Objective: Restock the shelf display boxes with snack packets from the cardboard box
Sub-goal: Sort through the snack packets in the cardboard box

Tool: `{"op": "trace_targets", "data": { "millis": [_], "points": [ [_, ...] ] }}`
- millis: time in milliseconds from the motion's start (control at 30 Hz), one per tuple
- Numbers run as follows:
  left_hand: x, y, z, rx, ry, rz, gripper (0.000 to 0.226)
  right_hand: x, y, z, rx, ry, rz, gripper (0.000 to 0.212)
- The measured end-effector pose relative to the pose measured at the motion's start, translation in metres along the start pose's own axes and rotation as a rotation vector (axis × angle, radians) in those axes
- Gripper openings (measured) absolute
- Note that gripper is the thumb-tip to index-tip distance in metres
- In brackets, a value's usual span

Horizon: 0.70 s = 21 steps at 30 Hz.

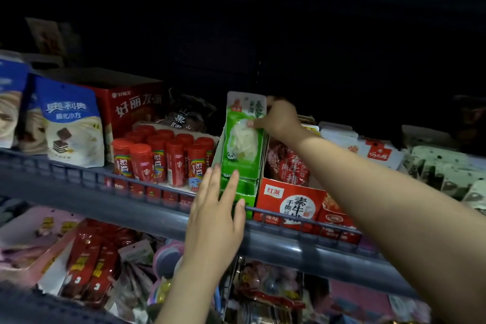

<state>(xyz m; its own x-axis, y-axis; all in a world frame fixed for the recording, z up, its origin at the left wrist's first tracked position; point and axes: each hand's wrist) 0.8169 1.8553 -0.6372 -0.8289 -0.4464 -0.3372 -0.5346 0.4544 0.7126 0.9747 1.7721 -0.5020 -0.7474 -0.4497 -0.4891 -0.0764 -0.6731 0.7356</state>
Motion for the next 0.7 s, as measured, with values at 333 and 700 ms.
{"op": "trace_targets", "data": {
  "millis": [333, 700],
  "points": [
    [0.002, -0.003, -0.003, -0.022, 0.017, -0.015, 0.053, 0.009, -0.007, -0.002, 0.130, 0.025, 0.025, 0.069],
    [0.002, -0.004, -0.002, -0.041, 0.025, -0.012, 0.053, 0.009, -0.017, -0.013, 0.281, 0.113, -0.054, 0.069]
  ]
}}
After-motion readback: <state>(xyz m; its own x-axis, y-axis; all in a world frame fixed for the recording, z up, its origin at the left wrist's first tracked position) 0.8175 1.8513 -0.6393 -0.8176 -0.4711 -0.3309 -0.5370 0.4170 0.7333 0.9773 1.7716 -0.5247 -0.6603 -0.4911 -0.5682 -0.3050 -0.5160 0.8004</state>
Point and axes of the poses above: each hand's wrist, its own x-axis away from the middle knuckle, its own y-axis out of the back of the hand, z = x × y, and after that the axes turned 15 degrees about y, right-handed
